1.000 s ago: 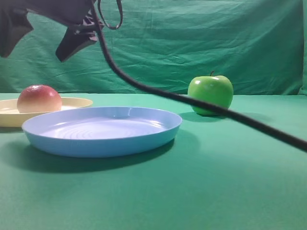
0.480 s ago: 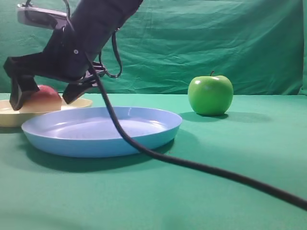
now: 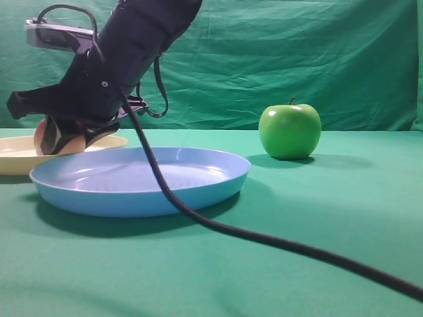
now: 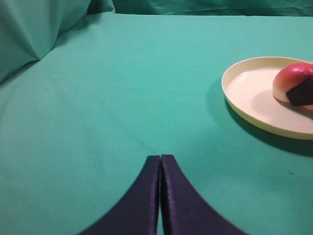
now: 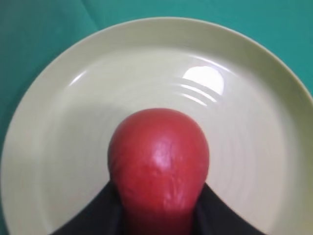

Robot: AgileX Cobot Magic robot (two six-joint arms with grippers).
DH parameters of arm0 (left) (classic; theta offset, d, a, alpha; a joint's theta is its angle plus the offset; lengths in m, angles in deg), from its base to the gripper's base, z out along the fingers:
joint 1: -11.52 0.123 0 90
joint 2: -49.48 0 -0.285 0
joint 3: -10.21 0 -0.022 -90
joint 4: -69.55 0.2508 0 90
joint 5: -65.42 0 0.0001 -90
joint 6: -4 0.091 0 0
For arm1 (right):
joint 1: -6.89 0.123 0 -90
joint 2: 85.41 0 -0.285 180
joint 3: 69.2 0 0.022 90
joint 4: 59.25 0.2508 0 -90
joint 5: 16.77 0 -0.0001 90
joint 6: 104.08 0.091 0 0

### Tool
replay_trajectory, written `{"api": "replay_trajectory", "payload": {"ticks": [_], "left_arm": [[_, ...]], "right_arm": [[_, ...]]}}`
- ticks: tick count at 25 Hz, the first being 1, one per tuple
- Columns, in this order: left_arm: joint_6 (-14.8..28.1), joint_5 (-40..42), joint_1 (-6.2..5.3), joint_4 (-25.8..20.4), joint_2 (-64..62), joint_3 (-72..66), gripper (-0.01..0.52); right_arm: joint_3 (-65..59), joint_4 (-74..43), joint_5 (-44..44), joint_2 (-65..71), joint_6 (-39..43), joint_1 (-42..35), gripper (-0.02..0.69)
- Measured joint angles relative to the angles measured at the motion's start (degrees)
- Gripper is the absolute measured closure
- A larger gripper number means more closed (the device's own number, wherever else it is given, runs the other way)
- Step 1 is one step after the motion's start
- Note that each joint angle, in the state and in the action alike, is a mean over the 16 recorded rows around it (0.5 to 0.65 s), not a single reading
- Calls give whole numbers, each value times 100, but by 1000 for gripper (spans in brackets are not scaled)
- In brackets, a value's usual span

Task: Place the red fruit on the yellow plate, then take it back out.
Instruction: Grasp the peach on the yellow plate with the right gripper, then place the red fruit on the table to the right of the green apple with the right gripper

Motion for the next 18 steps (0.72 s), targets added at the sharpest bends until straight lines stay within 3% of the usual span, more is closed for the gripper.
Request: {"api": "replay_trajectory", "payload": {"ticks": [10, 18], "left_arm": [[0, 0, 0, 0, 0, 0, 514], [0, 0, 0, 0, 0, 0, 514]], "right_arm": [[-455, -790, -1604, -2023, 1057, -636, 477], [-2427, -1467, -1519, -3915, 1774, -1258, 478]]}}
